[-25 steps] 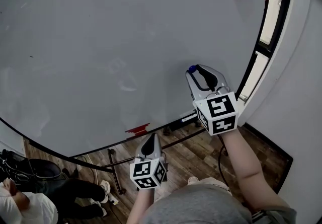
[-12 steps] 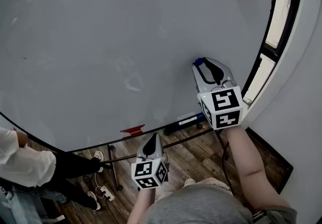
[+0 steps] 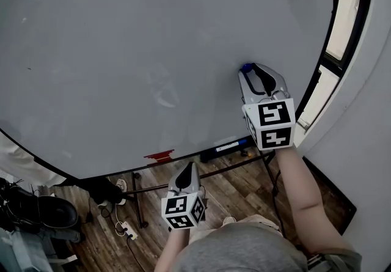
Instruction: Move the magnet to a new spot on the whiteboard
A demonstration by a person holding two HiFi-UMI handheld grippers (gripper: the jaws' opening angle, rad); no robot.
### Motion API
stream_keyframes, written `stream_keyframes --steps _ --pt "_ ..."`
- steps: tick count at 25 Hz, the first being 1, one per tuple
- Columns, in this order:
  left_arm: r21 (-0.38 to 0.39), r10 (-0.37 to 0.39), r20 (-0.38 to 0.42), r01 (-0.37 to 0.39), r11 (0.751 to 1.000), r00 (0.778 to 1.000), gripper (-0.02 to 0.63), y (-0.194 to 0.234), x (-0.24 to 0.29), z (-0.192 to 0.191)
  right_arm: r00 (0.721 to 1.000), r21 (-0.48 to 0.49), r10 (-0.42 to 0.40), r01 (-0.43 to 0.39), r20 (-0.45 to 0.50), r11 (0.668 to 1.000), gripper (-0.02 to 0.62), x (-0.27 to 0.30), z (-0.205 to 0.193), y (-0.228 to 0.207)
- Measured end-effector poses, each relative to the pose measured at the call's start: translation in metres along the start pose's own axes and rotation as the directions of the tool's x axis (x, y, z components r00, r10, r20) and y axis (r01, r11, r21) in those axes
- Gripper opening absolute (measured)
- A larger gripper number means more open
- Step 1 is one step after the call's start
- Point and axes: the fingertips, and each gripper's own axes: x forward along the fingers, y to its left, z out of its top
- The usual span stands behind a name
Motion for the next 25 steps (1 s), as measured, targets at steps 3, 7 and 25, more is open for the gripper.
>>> stream_keyframes --steps 3,7,25 --pt "0.003 0.014 -0.002 -0.014 1.0 1.0 0.005 0.002 0.0 -0.003 1.0 0.006 -0.001 0.001 -0.008 1.0 0.124 0.003 -0.004 -0.001" --pt "-0.002 0.022 0.009 -0.022 1.0 1.0 0.005 0.003 -0.001 -0.005 1.0 0.014 0.008 -0.008 0.0 1.0 0.126 0.0 -0.006 0.002" --pt "-0.009 0.064 0.029 -0.064 0.998 0.997 0.005 0.016 -0.038 -0.005 1.0 0.028 0.021 -0.021 0.001 0.999 0.176 -0.02 -0.014 0.023"
